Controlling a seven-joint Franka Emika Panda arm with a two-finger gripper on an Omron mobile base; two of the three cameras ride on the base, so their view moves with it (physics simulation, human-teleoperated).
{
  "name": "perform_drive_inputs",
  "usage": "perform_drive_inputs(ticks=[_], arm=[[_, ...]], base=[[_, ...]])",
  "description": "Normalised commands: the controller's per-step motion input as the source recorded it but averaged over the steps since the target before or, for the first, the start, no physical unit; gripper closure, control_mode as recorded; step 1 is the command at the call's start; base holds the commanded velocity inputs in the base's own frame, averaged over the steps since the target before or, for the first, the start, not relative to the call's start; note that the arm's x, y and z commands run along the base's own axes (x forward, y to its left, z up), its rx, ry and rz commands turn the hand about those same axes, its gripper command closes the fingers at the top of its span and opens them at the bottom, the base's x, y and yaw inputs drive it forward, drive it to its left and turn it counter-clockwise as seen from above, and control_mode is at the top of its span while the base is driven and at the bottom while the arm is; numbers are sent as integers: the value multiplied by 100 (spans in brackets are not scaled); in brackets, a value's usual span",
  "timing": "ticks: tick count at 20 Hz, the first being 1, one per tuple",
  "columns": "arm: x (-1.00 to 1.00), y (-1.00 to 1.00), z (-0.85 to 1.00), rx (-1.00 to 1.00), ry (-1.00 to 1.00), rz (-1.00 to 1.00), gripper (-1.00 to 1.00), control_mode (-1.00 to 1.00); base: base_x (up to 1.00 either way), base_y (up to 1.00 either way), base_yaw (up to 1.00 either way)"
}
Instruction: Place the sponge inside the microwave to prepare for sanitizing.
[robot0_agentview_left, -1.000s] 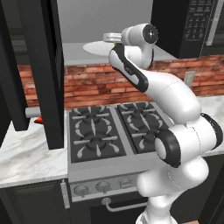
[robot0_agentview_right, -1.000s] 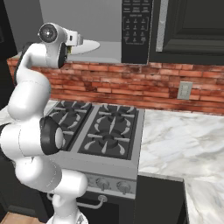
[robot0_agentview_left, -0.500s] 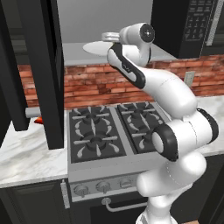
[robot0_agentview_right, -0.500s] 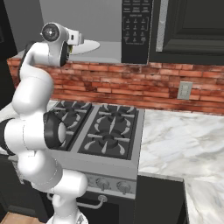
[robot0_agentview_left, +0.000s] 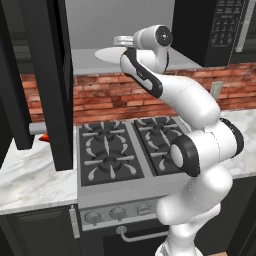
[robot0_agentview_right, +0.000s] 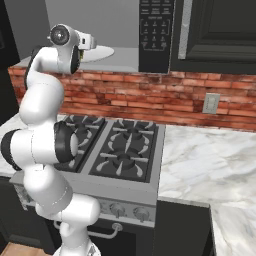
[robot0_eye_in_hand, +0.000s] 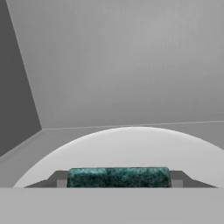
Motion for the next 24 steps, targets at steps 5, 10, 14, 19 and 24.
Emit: perform_drive_inputs(ticks=[5,10,14,19,24], arm=[[29,10,-25,0,0,0,100,-100],[28,7,-31,0,0,0,100,-100],[37,5,-29,0,0,0,100,-100],[33,2,-31,0,1,0,100,-100],[19,1,-34,1,4,0,100,-100]], base=[[0,0,0],[0,0,0],[0,0,0],[0,0,0],[0,0,0]])
